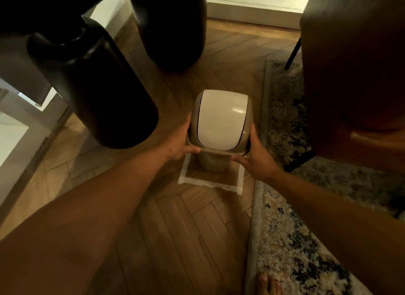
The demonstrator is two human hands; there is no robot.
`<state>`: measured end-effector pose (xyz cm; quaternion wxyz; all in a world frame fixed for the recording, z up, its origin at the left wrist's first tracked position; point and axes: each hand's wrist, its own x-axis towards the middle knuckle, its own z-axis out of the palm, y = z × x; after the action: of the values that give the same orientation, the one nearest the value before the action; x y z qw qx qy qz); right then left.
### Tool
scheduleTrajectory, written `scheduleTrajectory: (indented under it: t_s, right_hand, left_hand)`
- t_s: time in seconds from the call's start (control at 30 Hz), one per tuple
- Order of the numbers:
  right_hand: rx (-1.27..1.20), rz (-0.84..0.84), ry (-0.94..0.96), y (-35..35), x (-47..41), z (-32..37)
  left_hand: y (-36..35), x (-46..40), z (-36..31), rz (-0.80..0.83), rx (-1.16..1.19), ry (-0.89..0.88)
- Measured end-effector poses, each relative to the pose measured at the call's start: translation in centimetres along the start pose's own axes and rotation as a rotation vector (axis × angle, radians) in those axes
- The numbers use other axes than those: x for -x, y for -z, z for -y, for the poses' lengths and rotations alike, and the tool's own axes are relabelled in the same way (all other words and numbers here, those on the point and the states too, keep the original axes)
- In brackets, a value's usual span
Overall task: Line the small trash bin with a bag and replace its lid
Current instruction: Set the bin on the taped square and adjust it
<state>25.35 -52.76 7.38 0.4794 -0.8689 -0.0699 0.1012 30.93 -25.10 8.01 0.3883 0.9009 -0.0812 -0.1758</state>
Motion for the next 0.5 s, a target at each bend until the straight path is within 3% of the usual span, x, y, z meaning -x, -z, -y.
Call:
scheduleTrajectory:
  t_s: [0.5]
  right_hand:
    - [0.014, 0.001, -0.022, 0.47, -0.94, 0.3]
  left_hand:
    - [0.35, -0.2, -0.89, 0.02, 0.05, -0.003]
